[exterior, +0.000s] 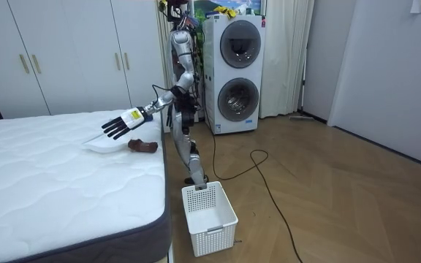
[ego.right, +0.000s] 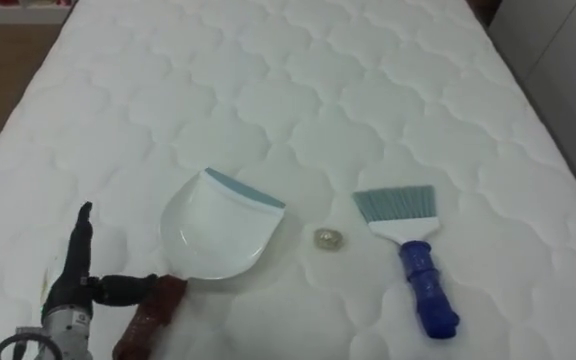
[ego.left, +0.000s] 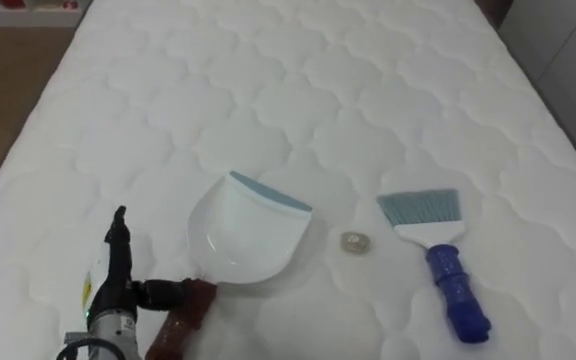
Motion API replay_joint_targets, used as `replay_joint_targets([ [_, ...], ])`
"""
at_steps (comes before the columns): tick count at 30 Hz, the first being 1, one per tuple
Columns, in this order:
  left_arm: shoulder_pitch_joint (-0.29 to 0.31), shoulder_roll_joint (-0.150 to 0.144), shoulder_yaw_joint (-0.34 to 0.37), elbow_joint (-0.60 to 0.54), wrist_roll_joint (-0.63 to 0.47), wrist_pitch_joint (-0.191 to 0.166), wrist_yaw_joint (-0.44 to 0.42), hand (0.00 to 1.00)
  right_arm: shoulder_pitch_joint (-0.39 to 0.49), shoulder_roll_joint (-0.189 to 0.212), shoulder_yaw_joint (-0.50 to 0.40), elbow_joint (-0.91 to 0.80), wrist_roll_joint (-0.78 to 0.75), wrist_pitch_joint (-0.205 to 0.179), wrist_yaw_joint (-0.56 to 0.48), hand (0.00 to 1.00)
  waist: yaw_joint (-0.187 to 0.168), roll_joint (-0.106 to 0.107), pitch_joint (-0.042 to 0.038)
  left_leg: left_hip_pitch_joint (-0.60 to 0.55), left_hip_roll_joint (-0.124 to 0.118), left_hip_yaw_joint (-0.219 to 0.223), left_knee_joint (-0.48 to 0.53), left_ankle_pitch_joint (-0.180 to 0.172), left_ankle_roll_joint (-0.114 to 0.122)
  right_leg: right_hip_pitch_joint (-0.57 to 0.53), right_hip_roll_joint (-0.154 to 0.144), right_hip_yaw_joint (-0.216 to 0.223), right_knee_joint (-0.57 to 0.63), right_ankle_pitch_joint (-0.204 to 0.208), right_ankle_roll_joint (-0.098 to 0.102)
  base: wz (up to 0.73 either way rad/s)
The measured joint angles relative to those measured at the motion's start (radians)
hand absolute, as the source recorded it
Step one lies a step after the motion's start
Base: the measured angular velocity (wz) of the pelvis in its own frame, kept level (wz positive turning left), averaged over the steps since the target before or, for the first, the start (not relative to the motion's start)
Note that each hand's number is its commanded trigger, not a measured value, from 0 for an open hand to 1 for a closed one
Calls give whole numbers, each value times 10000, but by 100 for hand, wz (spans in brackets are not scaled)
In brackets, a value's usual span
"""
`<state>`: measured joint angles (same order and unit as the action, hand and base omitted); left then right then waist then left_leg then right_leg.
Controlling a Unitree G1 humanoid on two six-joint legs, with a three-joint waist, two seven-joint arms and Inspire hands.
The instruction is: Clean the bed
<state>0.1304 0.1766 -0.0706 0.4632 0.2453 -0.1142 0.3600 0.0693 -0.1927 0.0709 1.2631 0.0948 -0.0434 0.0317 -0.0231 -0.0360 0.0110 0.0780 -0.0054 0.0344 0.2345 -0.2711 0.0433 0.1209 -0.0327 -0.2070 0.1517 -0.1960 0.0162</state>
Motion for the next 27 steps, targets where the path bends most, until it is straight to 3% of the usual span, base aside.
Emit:
replay_joint_targets([
  [7, -88, 5, -306, 197, 17, 45, -278, 0, -58, -6, 193, 25, 14, 3, 28, 0, -27, -16, -9, -50, 7, 81, -3, 0, 0, -38, 11, 100, 5, 1, -1, -3],
  [9, -97, 6, -457, 495, 17, 62, -464, 0, -58, -5, 270, 23, 15, 9, 47, 0, -25, -27, -61, -170, 13, 120, 18, 0, 0, -164, 16, 126, 20, 10, 0, 0],
  [17, -135, -3, -691, 1026, 21, 279, -666, 0, -148, 0, 447, 126, 221, 13, 53, 0, -44, -66, -127, -515, 38, 168, 29, 16, -9, -554, 33, 161, 42, 24, -9, -1],
  [22, -403, 8, -754, 1407, 12, 261, -653, 0, -447, -12, 465, 126, 228, 12, -17, 0, -86, 54, -103, -950, 34, 59, 33, 89, -20, -1035, 14, 22, 168, 34, -26, 4],
  [27, -583, 7, -779, 2018, 26, 254, -665, 0, -679, -22, 456, 233, 235, 8, -110, 0, -189, 186, -24, -1123, 29, -125, -17, 122, -43, -1185, 18, -146, 165, 34, -28, 7],
])
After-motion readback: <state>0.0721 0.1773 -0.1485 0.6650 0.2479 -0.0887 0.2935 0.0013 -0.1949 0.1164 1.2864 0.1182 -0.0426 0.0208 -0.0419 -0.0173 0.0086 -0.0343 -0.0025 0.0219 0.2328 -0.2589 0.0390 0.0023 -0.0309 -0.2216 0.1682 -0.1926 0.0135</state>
